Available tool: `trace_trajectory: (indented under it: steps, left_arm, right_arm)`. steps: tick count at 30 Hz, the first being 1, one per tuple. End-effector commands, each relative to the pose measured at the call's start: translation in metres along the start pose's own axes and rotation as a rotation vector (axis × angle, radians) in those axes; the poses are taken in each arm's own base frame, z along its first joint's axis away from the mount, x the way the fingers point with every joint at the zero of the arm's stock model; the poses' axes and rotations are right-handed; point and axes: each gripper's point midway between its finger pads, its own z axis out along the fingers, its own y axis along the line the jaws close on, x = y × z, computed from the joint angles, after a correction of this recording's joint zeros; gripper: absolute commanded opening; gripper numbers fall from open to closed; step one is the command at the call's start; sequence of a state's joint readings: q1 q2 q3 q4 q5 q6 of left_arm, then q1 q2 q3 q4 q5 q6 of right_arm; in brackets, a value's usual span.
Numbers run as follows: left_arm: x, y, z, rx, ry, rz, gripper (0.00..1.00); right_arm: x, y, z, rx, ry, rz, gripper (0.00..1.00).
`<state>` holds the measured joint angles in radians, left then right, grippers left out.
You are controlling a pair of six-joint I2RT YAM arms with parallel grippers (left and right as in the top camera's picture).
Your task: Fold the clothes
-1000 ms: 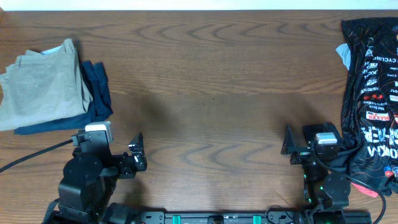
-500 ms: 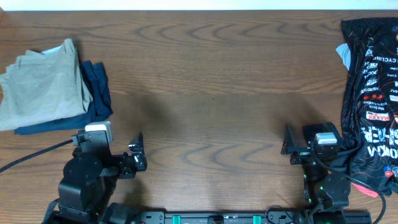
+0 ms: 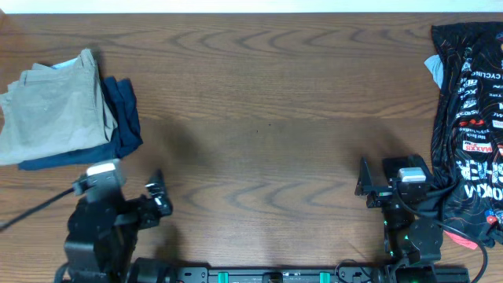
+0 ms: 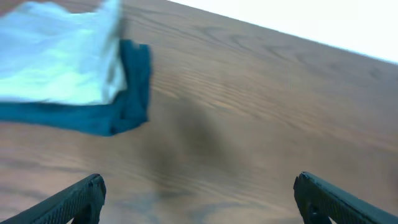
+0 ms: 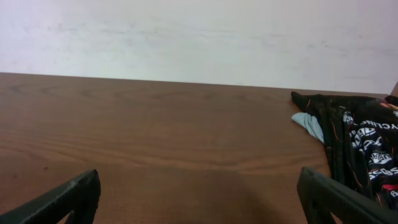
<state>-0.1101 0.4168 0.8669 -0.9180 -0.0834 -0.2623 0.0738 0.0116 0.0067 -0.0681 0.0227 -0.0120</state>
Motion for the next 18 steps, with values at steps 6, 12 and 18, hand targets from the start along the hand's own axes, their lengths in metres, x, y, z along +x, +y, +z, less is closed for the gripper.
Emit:
trace_trajectory:
  steps: [6, 12, 18]
  left_arm:
    - [0.044, 0.027, 0.026, -0.05, -0.084, -0.049, 0.98]
    - [0.046, 0.022, 0.064, 0.031, -0.288, -0.07, 0.98]
    - [0.034, 0.008, 0.09, 0.129, -0.461, -0.042, 0.97]
  right_arm:
    - [0.0, -0.001, 0.0, 0.005, -0.001, -0.011, 0.99]
    - [0.0, -0.001, 0.0, 0.005, -0.001, -0.011, 0.99]
    - [0.0, -0.001, 0.0, 0.005, -0.001, -0.011, 0.99]
